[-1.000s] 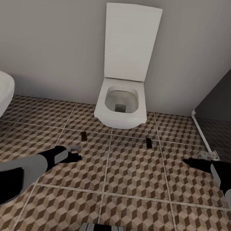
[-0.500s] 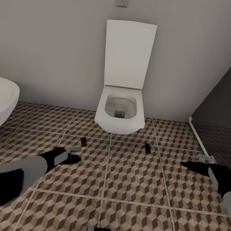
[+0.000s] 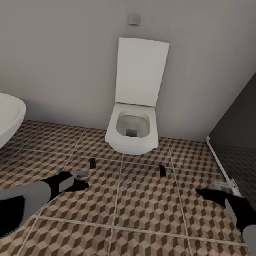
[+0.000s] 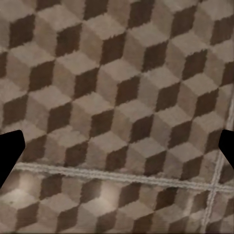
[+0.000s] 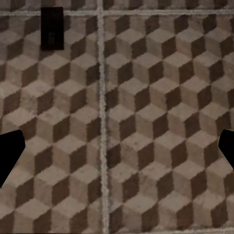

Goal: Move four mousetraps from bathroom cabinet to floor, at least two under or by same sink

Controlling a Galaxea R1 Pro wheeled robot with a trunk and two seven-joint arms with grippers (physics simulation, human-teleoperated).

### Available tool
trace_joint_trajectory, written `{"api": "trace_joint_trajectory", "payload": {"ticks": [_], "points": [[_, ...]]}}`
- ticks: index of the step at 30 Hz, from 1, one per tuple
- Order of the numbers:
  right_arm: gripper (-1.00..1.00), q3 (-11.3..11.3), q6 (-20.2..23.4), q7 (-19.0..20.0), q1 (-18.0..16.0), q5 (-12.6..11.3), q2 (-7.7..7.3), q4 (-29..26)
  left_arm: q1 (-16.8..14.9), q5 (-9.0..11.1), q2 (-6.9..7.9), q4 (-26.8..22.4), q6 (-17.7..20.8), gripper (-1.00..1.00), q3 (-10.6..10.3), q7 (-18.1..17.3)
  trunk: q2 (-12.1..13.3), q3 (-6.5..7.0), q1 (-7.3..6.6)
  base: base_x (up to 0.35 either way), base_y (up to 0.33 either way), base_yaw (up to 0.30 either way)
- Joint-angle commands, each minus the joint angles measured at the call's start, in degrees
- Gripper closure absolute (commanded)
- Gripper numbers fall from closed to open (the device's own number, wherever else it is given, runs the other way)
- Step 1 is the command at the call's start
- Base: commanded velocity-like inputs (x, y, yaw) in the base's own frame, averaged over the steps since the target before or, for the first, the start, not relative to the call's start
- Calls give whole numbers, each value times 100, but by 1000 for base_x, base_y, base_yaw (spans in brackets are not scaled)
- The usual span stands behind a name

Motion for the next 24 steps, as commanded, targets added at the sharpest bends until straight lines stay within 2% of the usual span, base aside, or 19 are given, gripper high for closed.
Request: {"api": "trace_joint_trajectory", "payload": {"ticks": [1,9,17,24], "points": [[-100,-36,-9,27,41,4,24,-3,23,56,7,-24,2,-100,-28,48,0,19,-3,0,0,0],[-100,-37,-375,-79,384,-4,118,110,212,38,9,-23,-158,-100,-33,48,11,196,-24,0,0,0],[-100,-37,-693,-223,604,-7,197,450,467,13,12,-17,-269,-100,-36,49,332,339,-200,0,0,0],[-100,-37,-1267,-389,702,-11,345,1068,758,5,12,-16,-305,-100,-37,48,613,465,-354,0,0,0]]}}
